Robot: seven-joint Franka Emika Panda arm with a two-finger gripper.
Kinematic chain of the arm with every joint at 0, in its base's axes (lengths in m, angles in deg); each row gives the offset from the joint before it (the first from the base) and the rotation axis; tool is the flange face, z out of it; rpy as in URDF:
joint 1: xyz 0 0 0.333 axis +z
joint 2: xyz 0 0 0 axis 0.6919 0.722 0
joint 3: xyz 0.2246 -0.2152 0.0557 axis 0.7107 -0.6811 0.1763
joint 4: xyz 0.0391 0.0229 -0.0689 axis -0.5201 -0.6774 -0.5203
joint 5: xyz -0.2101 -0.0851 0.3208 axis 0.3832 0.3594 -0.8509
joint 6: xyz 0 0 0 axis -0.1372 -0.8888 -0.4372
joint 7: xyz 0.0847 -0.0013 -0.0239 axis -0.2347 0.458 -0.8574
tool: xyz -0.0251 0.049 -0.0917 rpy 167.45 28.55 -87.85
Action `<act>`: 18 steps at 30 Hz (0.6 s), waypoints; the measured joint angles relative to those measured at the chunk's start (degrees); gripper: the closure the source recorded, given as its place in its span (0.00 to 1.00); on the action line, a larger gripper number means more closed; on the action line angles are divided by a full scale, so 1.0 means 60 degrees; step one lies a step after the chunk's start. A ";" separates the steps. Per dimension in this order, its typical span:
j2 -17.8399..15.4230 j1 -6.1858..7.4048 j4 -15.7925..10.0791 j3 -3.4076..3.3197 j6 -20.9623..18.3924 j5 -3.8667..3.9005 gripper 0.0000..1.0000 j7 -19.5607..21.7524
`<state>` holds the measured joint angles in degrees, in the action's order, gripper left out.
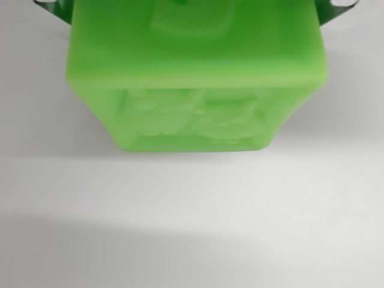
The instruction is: Stack cube
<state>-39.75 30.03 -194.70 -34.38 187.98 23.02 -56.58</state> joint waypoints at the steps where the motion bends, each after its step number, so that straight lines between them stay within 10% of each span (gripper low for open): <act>1: -0.0001 0.0000 0.0000 0.0000 0.0000 0.0000 1.00 0.0000; 18: -0.0336 0.0004 -0.0105 -0.0006 -0.0194 0.0000 1.00 0.0000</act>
<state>-41.77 30.05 -195.33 -34.42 186.81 23.02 -56.58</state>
